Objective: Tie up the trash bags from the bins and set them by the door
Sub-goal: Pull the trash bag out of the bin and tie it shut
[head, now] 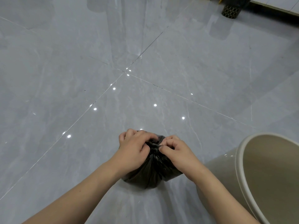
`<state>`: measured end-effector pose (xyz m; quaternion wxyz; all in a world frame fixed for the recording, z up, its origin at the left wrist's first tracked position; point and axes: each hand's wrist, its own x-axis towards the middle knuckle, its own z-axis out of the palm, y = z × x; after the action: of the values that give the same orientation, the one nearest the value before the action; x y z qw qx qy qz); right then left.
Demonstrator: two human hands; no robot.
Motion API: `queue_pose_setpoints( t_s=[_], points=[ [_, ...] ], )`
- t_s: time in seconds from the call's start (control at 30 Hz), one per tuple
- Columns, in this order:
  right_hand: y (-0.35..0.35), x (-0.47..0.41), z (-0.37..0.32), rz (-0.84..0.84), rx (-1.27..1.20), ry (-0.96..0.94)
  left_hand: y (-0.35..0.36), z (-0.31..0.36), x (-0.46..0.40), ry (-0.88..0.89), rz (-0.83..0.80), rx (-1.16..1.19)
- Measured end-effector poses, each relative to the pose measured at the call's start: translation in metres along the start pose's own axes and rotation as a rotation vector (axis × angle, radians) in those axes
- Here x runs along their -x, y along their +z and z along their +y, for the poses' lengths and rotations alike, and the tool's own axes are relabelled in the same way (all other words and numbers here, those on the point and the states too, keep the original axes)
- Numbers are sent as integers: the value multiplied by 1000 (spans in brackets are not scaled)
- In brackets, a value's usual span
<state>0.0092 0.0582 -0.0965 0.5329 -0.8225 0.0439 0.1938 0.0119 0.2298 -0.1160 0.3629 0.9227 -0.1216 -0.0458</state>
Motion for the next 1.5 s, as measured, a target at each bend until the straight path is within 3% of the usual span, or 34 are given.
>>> queue_pose_setpoints(
  t_s=[0.2,0.37,0.7,0.8,0.97,1.13,1.2,1.33,1.5],
  points=[
    [4,0,3,67,124,-37,4,-2,-2,-65,-24,-71],
    [6,-2,1,13,151,-8,6,0,-4,-121,-38,-101],
    [0,-5,9,-119,-118,243,10,-4,5,-68,-45,-206],
    [1,-4,10,-102,-142,280,6,-7,8,18,47,-160],
    [1,-6,10,-110,-170,292,0,-6,9,227,51,-102],
    [1,-4,4,-106,-232,290,7,-7,6,241,63,-173],
    [-1,-4,6,-74,-215,278,5,-4,6,183,36,-109],
    [-1,-4,9,94,-97,223,-5,7,3,-236,-111,402],
    [5,-6,12,166,-22,58,-11,7,-5,-499,-142,697]
  ],
)
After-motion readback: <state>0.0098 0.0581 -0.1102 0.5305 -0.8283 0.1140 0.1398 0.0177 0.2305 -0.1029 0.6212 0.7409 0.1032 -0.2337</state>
